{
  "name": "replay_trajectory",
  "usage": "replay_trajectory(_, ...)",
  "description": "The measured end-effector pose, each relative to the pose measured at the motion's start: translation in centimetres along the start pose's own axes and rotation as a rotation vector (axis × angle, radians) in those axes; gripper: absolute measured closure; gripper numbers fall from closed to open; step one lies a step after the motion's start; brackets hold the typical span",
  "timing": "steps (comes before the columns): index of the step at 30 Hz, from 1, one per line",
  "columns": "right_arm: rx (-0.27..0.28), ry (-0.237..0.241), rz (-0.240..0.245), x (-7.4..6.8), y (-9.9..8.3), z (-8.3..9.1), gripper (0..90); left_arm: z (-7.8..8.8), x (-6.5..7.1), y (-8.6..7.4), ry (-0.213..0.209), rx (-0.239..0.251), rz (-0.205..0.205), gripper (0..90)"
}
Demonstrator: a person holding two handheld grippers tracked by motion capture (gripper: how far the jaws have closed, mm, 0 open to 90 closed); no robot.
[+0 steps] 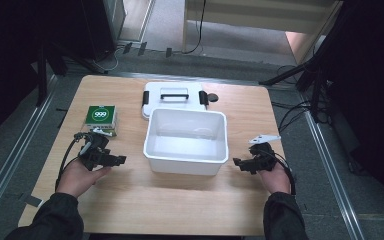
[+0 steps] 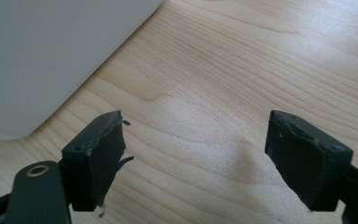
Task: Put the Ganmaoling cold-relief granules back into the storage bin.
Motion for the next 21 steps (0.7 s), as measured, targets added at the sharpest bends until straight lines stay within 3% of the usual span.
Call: replay_trajectory(21,0.004,0.001,-0.003,0.01,-0.14,0.17,19.8,0.06,0.22,0.03,-0.018,-0.017,0.011,31.2)
Point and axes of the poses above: each handheld gripper's, and its own axes: z roughly backward along the jaws, y roughly out of its top, x roughly to its right, the point moved 6 cm from there along -z, roughly forward along the jaws, and after that the axes turned 9 degrees about -x, right-handed, at the moved point
